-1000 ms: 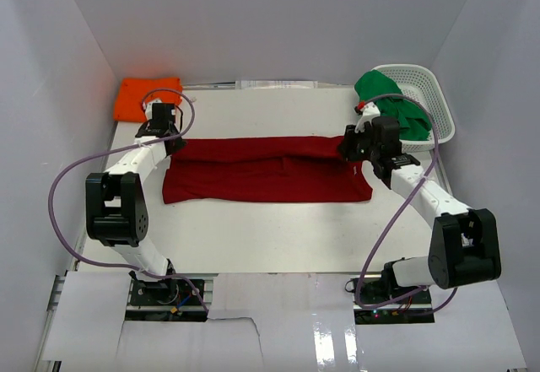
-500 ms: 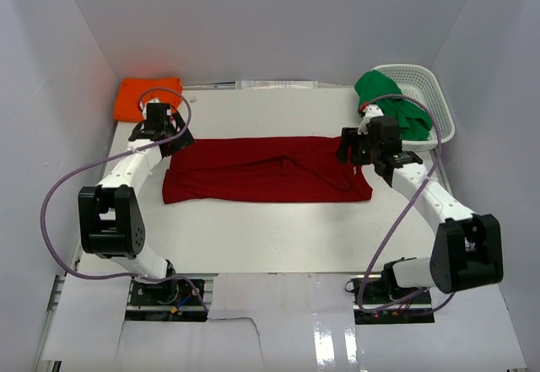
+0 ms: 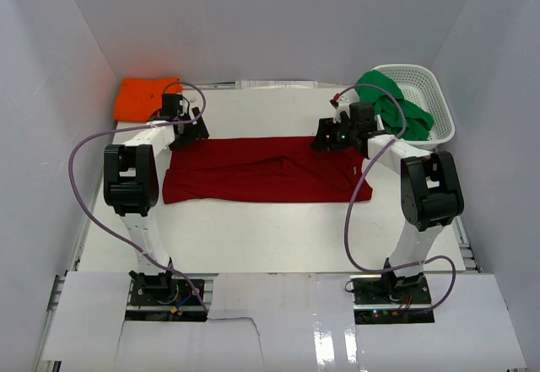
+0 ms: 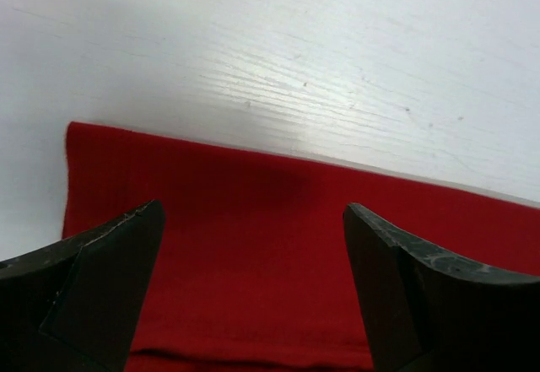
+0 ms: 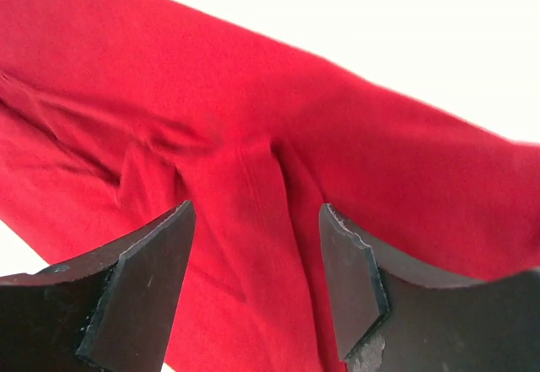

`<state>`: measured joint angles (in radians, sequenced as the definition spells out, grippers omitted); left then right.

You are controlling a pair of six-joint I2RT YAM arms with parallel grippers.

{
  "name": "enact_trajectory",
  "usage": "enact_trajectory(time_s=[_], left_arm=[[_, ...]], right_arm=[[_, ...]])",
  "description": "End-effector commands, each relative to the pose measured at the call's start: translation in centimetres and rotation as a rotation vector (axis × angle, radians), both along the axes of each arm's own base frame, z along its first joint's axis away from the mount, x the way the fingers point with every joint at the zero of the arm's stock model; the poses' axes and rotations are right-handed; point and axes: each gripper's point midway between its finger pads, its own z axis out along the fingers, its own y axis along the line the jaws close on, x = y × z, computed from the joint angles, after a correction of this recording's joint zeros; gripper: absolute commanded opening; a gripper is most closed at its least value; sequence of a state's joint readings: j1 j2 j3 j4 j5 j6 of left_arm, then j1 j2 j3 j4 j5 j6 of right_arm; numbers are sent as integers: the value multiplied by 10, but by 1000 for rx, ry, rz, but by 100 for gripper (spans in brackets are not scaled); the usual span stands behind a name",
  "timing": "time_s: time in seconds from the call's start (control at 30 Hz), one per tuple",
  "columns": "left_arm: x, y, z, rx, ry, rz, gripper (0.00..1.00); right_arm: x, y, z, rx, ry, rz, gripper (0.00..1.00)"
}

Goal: Fold and stack the t-shirts

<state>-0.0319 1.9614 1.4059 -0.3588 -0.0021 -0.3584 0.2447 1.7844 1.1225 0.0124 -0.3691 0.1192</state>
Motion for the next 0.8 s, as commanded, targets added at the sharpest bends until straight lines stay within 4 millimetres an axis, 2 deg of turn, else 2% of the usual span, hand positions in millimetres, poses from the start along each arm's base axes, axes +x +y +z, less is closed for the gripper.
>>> enact_trajectory(time_s=[0.0,0.07,0.3,0.5,0.63,0.77], left_arm=[[17,-9,18,-33,-55,-47,98],[18,-8,13,-27,-46,-45,98],[18,-5,8,-10,-39,-47,98],[16,-4,9,-7,-37,-45,98],[14,-5,8,-5,-34,-46,98],[13,-5,7,-10,-31,-45,98]], right_arm=[[25,24,29,82,-104,90,66],[31,28,16,88,-90,99,66],[37,35,-10,105,-44,128,63],[28,43,-15,104,-26,139,57],[23,46,-18,122,2,153,32],[15,50,-10,136,-10,164,29]])
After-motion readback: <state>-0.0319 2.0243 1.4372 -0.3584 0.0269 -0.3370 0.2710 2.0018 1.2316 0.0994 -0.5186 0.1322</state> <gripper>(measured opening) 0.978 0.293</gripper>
